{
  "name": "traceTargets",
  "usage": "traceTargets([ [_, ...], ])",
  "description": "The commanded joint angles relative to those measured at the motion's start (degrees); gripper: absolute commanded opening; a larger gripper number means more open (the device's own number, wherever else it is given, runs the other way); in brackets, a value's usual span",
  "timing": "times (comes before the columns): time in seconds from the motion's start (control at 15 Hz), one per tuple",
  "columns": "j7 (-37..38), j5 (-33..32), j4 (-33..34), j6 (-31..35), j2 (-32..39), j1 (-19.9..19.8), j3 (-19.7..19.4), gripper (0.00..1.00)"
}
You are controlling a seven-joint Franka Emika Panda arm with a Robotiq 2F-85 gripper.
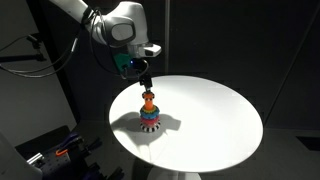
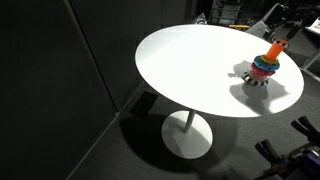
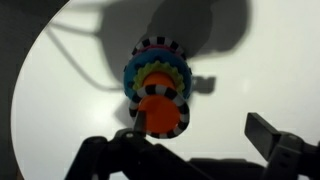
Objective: Put the striped ring on the orange stand
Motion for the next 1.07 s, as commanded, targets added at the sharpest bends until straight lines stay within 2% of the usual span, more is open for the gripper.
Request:
traceTargets([
  [0.0, -1.23, 0.3, -0.77, 0.34, -0.88, 0.59, 0.12, 1.0],
  [1.0, -4.0, 1.76, -2.23, -0.27, -1.33, 1.32, 0.64, 1.0],
])
